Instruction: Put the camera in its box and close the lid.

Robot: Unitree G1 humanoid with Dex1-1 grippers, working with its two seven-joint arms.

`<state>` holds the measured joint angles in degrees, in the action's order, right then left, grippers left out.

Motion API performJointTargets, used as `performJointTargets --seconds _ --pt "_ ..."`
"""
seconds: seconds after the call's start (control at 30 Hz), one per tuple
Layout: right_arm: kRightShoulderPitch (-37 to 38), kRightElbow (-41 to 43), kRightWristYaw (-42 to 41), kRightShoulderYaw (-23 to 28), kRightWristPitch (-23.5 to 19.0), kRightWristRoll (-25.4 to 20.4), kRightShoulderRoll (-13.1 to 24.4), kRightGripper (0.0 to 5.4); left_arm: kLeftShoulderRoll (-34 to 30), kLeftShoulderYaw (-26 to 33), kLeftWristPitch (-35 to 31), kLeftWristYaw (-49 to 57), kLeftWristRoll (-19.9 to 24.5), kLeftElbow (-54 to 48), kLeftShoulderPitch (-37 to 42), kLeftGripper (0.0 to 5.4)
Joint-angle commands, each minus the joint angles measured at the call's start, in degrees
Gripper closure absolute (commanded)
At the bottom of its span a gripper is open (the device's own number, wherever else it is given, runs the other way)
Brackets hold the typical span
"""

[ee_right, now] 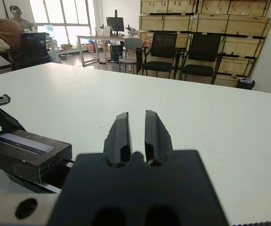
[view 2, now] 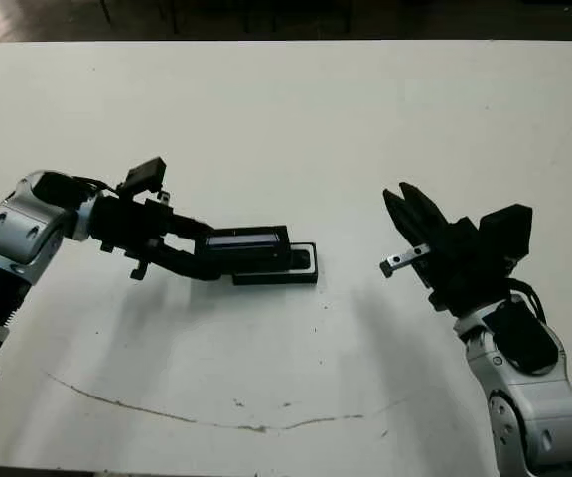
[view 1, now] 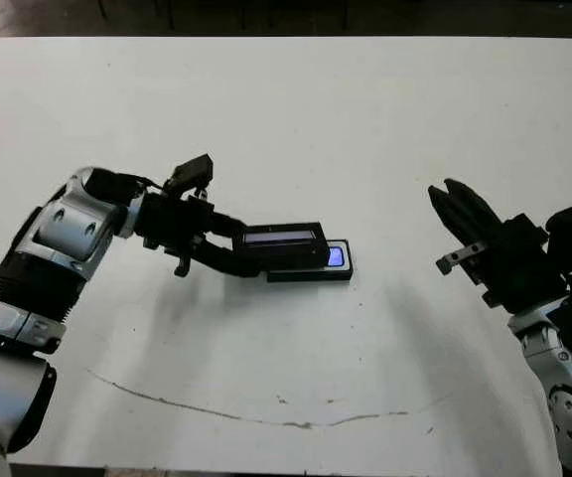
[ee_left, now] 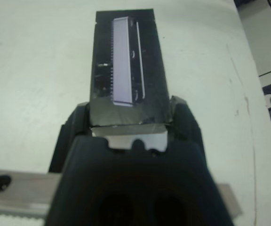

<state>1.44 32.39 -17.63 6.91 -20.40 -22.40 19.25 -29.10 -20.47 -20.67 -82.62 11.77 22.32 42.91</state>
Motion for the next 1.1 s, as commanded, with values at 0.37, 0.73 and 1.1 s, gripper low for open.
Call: performJointTargets --seconds 0.37,0.73,1.1 --pt "1.35 -1.34 -1.75 1.48 0.53 -1.19 0.97 5.4 3.32 -3.49 5.67 3.22 -7.65 4.59 0.53 3.83" --pt "1.4 -0.95 -1.43 1.43 -0.15 -1.02 1.38 5.4 4.38 -3.65 6.25 2.18 -7.84 3.86 -0.52 3.83" --pt "1.72 -0.95 -1.6 1.46 0.63 -0.74 1.49 5.4 4.12 -4.14 2.1 0.88 -6.85 -2.35 -1.21 3.83"
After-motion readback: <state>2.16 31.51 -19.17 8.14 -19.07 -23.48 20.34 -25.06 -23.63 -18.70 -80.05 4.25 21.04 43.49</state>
